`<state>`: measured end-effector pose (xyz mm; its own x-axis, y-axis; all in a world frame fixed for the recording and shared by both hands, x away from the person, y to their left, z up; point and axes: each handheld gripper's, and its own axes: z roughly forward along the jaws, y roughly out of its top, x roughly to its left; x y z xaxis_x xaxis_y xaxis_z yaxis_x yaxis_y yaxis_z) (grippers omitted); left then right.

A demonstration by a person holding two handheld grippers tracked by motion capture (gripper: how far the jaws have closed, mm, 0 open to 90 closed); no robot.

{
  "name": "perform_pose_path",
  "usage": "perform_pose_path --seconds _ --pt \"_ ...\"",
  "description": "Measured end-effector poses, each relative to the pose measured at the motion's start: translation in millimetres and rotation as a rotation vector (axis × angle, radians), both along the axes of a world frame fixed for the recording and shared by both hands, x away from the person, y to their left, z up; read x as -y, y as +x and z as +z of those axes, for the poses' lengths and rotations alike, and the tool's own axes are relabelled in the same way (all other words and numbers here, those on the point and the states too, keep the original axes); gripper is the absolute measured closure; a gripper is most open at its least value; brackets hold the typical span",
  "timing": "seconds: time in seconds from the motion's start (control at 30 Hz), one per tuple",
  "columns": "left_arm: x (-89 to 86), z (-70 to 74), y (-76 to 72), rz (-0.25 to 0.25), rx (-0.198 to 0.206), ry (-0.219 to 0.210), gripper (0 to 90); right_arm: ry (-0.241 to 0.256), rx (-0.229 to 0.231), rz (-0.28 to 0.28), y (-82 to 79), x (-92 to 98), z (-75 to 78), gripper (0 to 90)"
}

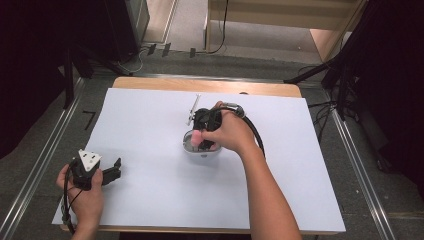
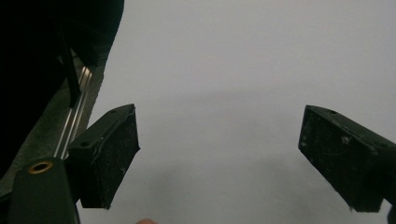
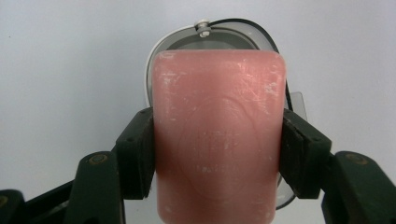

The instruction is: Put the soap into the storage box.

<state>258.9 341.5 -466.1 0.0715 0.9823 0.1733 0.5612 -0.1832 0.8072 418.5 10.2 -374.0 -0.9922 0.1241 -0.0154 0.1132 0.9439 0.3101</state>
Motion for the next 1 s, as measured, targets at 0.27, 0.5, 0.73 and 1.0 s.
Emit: perform_pose_path --seconds 0.27,0.5,0.73,1.0 --pt "-0.4 0.3 -0.1 0.000 -0.001 -0.004 13.0 -0.025 -0.006 0.010 2.0 -2.8 -5.7 38.8" --pt "-0.3 0.2 -0.1 0.000 0.000 -0.003 13.1 -0.019 0.008 0.013 3.0 -4.4 -7.1 38.8" --pt "-0.3 0.2 -0.1 0.000 0.000 -0.004 13.1 -0.038 0.005 0.009 2.4 -3.8 -9.7 38.8" --pt "-0.5 0.3 0.0 0.001 -0.002 -0.005 13.1 -0.041 0.000 0.005 3.0 -0.6 -10.0 38.7"
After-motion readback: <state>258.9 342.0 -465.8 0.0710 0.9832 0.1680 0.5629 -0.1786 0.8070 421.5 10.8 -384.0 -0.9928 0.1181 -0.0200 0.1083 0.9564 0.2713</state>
